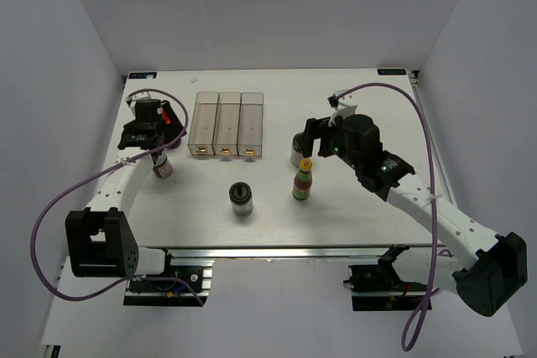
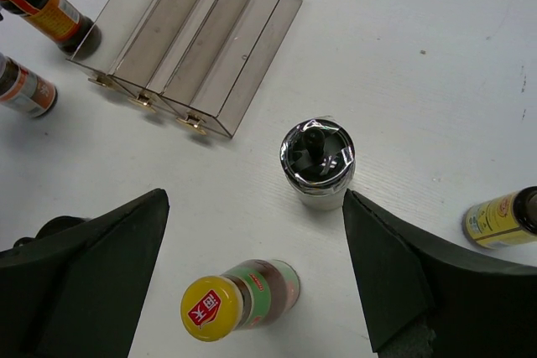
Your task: Organize the condiment bottles
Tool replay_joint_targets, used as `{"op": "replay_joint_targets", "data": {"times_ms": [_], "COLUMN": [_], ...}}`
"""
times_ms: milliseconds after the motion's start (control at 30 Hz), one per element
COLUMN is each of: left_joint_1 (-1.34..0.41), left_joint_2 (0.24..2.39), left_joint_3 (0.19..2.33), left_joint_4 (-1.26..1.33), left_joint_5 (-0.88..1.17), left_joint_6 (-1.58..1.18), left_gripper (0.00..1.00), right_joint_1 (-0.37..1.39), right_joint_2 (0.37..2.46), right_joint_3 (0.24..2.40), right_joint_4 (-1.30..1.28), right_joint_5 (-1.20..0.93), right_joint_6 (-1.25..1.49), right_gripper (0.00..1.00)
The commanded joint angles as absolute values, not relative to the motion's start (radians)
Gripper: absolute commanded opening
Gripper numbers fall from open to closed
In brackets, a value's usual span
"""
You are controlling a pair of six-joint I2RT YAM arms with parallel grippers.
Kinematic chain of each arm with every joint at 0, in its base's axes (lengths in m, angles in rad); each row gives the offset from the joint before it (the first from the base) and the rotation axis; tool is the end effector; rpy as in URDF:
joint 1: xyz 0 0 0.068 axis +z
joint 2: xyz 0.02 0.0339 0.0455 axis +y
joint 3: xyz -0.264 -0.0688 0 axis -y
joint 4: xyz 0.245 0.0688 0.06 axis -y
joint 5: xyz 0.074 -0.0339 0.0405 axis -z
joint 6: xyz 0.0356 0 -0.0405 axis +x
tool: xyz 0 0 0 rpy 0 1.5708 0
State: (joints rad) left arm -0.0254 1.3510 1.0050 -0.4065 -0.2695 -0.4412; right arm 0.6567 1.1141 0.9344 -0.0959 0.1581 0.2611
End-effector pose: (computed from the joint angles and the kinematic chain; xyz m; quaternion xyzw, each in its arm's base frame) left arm 0.2925 0.0021 0.2705 -0.2399 0.8785 0.0288 0.4120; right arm 0.2097 0.1545 0.3360 -0.1095 0.7889 0.2099 0.5671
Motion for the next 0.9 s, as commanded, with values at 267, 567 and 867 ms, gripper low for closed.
{"op": "replay_joint_targets", "data": {"times_ms": [267,567,867], "left_joint_1": [-0.023,-0.017,-0.002], "left_joint_2": [1.437,1.630,1.808], "left_joint_3": [1.084,1.230,1.393], "left_joint_4": [-0.335,-0.302,-0.351], "left_joint_5": [-0.333,-0.359,-0.368], "left_joint_6": [-0.353,-0.291,-0.287], "left_gripper": [0.98,0.98,0.98], "right_joint_1": [0.660,0.660,0.658], "right_joint_2": [1.120,1.134,1.149], "right_joint_3": [0.940,0.939,0.948], "right_joint_4": [-0.049,-0.064,-0.084], "right_joint_5": [0.207,0.233,0.249], "right_joint_6": [0.232,0.213,0.206], "right_gripper": [0.89,0.89,0.89]}}
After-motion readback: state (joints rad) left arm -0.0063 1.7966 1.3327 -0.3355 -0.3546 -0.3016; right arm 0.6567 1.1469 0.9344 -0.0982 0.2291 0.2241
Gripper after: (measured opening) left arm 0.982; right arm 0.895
